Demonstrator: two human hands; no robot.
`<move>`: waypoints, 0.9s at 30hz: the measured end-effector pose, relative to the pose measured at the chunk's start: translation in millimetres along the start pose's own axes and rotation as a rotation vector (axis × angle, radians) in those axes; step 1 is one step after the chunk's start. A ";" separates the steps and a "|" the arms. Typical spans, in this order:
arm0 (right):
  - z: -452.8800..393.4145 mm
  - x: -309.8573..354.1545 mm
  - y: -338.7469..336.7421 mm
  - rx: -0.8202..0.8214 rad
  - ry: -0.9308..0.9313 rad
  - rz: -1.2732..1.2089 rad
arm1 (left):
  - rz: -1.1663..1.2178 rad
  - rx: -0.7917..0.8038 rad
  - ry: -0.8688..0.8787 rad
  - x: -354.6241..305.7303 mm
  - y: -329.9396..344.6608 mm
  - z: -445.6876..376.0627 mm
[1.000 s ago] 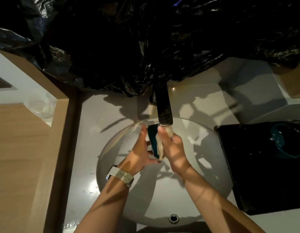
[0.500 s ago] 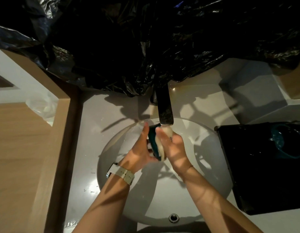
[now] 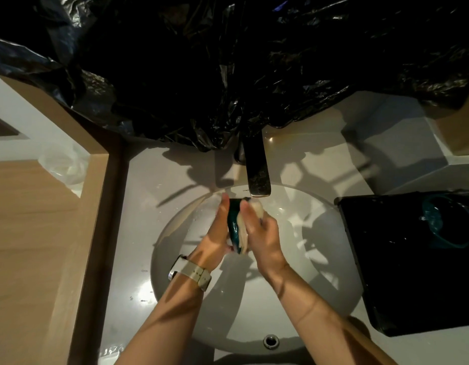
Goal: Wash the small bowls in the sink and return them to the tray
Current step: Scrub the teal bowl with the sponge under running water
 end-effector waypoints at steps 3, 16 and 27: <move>1.6 -4.7 -5.8 -0.059 0.015 -0.005 | -0.106 -0.010 0.092 -2.9 4.9 0.0; 0.5 9.5 -9.2 -0.027 -0.125 0.063 | -0.027 0.036 -0.053 6.9 1.7 -1.1; -22.5 0.4 -16.4 -0.105 0.167 0.125 | -0.197 0.185 0.365 -6.9 12.9 12.3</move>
Point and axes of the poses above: each hand's wrist, its own z-axis away from the middle knuckle, its own y-axis out of the palm, x = y × z, the point moved 9 cm from there along -z, towards the middle knuckle, and after that the axes turned 8 degrees about y, right-handed, at the moved point
